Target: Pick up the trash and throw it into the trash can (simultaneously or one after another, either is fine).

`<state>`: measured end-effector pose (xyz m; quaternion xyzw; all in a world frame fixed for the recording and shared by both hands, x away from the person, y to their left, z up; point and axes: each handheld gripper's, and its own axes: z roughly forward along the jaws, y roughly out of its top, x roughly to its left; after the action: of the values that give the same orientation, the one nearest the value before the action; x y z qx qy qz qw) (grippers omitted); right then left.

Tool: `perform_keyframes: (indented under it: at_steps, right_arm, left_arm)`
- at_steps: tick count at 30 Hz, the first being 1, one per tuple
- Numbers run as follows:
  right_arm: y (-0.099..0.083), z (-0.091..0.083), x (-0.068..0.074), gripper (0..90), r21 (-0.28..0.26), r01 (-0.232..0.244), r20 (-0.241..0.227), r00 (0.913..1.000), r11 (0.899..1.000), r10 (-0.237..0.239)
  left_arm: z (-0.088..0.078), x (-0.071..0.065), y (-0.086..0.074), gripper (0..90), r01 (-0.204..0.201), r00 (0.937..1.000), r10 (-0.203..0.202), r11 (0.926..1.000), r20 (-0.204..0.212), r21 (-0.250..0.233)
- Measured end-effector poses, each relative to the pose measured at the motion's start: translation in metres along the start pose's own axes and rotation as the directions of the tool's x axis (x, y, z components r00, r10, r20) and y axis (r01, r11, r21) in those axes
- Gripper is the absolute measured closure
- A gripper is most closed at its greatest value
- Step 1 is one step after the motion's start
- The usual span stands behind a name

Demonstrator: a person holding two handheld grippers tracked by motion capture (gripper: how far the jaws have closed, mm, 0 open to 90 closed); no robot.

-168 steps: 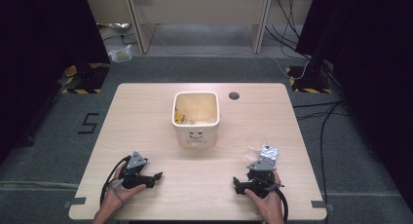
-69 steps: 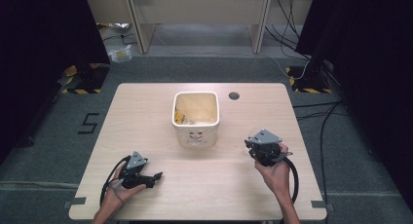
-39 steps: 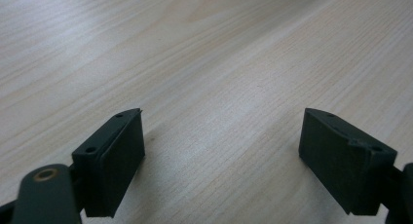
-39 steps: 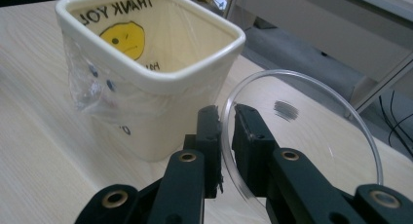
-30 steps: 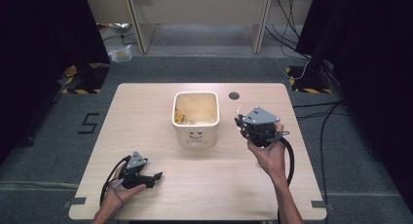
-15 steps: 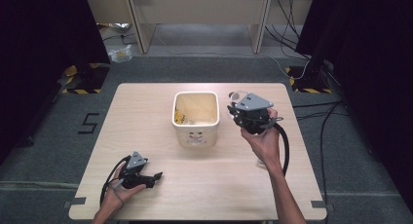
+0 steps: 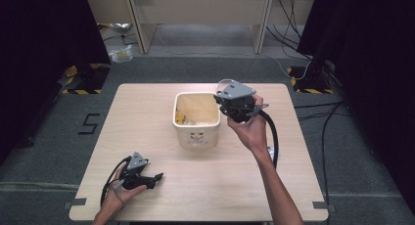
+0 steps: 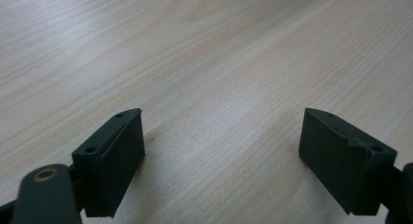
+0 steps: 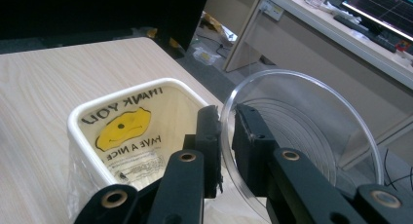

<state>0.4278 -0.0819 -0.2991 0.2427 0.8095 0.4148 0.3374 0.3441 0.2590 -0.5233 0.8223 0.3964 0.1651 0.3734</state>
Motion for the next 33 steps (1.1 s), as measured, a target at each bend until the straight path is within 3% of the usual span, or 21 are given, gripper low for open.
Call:
perform_keyframes:
  at_steps: [7,20,33]
  right_arm:
    - [0.011,0.016,0.008,80.9,0.003,0.019,-0.031,0.9993,1.000,-0.019]
    - [0.015,0.049,0.025,80.9,0.039,0.028,-0.091,0.9955,0.999,-0.024]
    - [0.012,0.093,0.049,80.9,0.116,0.064,-0.187,0.9815,0.991,-0.042]
  left_arm:
    - [0.000,0.000,0.000,15.9,0.000,1.0000,0.000,1.0000,-0.002,-0.002]
    - [0.000,0.000,0.000,16.0,0.003,1.0000,-0.003,1.0000,-0.003,-0.005]
    - [0.000,0.000,0.000,16.0,0.002,1.0000,-0.002,1.0000,-0.002,-0.005]
